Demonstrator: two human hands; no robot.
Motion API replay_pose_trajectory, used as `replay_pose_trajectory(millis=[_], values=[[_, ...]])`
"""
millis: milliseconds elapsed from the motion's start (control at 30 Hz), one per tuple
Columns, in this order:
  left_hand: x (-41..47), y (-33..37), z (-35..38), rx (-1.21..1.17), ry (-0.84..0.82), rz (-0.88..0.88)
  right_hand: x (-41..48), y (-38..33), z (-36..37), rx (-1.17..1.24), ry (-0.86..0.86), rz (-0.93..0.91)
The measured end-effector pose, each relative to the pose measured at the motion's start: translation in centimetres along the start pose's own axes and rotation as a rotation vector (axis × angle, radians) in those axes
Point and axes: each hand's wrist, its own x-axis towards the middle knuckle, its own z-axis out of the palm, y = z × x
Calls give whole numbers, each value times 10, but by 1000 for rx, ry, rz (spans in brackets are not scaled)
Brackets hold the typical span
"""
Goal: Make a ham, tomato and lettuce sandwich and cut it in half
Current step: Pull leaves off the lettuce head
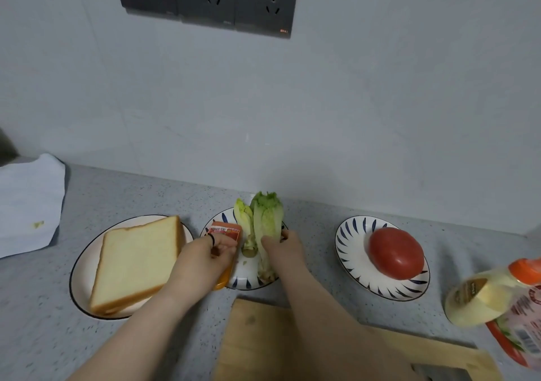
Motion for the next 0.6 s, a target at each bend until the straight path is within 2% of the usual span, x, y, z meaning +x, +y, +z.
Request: replay_pose_trajectory(millis=[133,267,333,433,533,600], values=[[-6,16,0,-192,-32,-10,-23,-1,-13,178,29,-172],[-23,40,8,-652,-253,-146,-60,6,-27,14,31,-379],[-32,46,16,-808,-274,-167,-77,8,-33,-40,22,-459],[-50,54,20,-921,-209,-164,-101,8,-45,-24,-21,-469],[-67,57,22,-973,-281,-139,-114,0,-58,148,8,-399],[-78,60,24,-984,-348,-119,-120,-2,-64,176,57,-432]])
